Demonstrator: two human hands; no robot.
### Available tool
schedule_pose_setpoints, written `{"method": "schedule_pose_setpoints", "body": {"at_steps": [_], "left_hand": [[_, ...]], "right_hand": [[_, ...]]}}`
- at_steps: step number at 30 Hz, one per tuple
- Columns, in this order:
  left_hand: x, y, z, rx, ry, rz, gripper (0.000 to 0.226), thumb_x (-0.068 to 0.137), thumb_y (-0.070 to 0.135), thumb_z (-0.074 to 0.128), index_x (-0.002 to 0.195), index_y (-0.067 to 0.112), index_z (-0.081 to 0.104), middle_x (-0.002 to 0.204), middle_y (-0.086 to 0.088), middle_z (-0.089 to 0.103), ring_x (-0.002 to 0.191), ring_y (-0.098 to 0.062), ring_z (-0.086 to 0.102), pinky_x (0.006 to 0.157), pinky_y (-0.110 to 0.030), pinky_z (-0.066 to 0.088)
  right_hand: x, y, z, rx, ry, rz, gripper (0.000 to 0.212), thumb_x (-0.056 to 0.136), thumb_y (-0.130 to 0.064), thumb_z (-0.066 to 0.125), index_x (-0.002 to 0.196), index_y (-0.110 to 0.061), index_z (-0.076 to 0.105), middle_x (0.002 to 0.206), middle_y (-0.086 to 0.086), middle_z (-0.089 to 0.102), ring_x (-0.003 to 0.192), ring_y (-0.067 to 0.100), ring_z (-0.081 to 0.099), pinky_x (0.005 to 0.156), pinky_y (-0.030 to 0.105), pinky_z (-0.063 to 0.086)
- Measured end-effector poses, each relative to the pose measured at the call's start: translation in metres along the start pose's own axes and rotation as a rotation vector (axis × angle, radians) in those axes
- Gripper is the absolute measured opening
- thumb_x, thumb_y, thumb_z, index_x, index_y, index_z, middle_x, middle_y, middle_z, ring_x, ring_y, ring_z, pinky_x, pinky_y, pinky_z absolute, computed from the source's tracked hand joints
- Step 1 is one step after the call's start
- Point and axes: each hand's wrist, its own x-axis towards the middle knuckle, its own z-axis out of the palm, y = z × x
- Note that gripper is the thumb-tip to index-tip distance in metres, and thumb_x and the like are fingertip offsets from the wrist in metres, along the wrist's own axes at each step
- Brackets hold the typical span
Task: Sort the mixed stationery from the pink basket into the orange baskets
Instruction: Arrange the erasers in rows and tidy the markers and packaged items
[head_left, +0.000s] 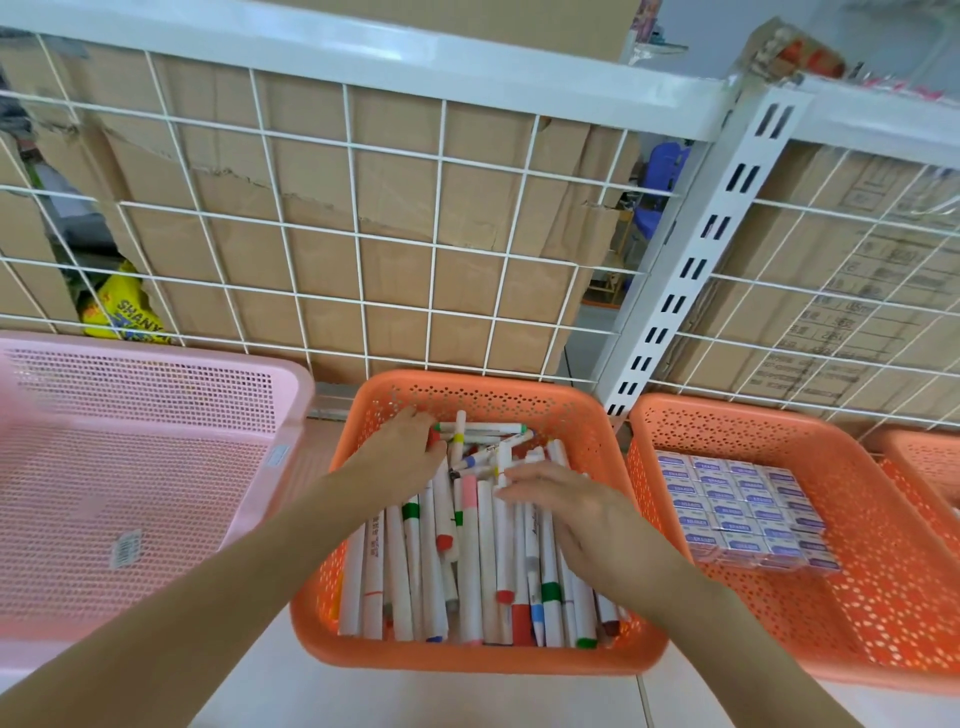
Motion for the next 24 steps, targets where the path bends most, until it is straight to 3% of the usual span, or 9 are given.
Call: {"method": "schedule_pose_setpoints", "body": {"at_steps": [3,6,8,11,14,17,19,22,24], "left_hand": [[0.001,0.003,-0.004,-0.043,-0.024,-0.016,0.021,0.096,0.022,0.046,0.106,0.009,0.06,0.089,-0.001,0.055,0.066,-0.01,0.05,0.057,-0.015,0.036],[-0.003,0.004,-0.002,-0.034,-0.034,0.025,0.024,0.095,0.026,0.049,0.112,0.012,0.059,0.105,-0.002,0.054,0.084,-0.011,0.05,0.071,-0.019,0.033],[-0.009,0.006,-0.002,-0.03,-0.01,0.054,0.021,0.094,0.024,0.05,0.106,0.011,0.062,0.106,-0.003,0.058,0.086,-0.012,0.053,0.07,-0.017,0.033],[-0.021,0.008,-0.004,0.039,-0.017,0.129,0.019,0.094,0.021,0.05,0.101,0.01,0.064,0.101,-0.001,0.06,0.082,-0.01,0.051,0.066,-0.014,0.032],[-0.028,0.008,-0.005,0.017,-0.012,0.143,0.02,0.095,0.021,0.049,0.102,0.01,0.064,0.102,-0.001,0.06,0.088,-0.014,0.055,0.074,-0.019,0.039],[-0.018,0.008,-0.007,-0.074,0.067,0.07,0.02,0.093,0.023,0.05,0.103,0.011,0.063,0.097,-0.002,0.061,0.084,-0.015,0.056,0.076,-0.026,0.046],[-0.004,0.008,-0.007,-0.057,0.034,-0.02,0.02,0.094,0.028,0.05,0.101,0.013,0.06,0.086,0.0,0.06,0.07,-0.01,0.055,0.064,-0.023,0.045],[0.015,0.012,0.0,0.043,-0.078,-0.145,0.03,0.091,0.043,0.051,0.084,0.014,0.057,0.07,0.0,0.056,0.062,-0.012,0.054,0.061,-0.022,0.045],[0.025,0.015,0.007,0.084,-0.109,-0.183,0.031,0.089,0.046,0.053,0.085,0.015,0.055,0.07,0.0,0.054,0.069,-0.014,0.058,0.071,-0.025,0.051]], "right_hand": [[0.015,-0.004,-0.005,0.17,0.089,0.183,0.035,0.095,-0.01,0.048,0.126,-0.024,0.054,0.135,-0.004,0.049,0.127,0.007,0.043,0.102,0.015,0.035],[0.032,-0.002,0.0,0.12,-0.152,0.369,0.051,0.097,-0.041,0.043,0.144,-0.022,0.032,0.149,-0.003,0.03,0.136,0.015,0.029,0.111,0.033,0.029],[0.035,-0.006,0.005,0.088,-0.238,0.4,0.058,0.095,-0.048,0.043,0.145,-0.022,0.028,0.149,-0.004,0.03,0.135,0.019,0.031,0.11,0.04,0.03],[0.027,-0.016,0.005,-0.022,-0.21,0.336,0.052,0.093,-0.046,0.049,0.139,-0.024,0.037,0.141,-0.006,0.041,0.131,0.016,0.038,0.109,0.032,0.027],[0.021,-0.022,-0.003,-0.091,-0.146,0.303,0.045,0.093,-0.046,0.05,0.133,-0.027,0.044,0.133,-0.01,0.047,0.126,0.009,0.039,0.108,0.023,0.02],[0.028,-0.012,-0.008,0.077,-0.008,0.366,0.029,0.094,-0.035,0.052,0.121,-0.024,0.056,0.12,-0.006,0.057,0.111,0.01,0.052,0.094,0.024,0.039],[0.038,0.002,-0.012,0.098,0.056,0.44,0.025,0.095,-0.025,0.051,0.119,-0.02,0.058,0.12,-0.003,0.059,0.106,0.01,0.055,0.089,0.022,0.043],[0.057,0.021,-0.015,-0.013,-0.042,0.509,0.032,0.095,-0.013,0.048,0.125,-0.018,0.055,0.129,-0.001,0.056,0.11,0.012,0.056,0.092,0.024,0.042],[0.069,0.031,-0.013,-0.099,-0.135,0.493,0.038,0.093,-0.009,0.048,0.129,-0.019,0.052,0.133,0.0,0.054,0.115,0.014,0.054,0.097,0.026,0.041]]}}
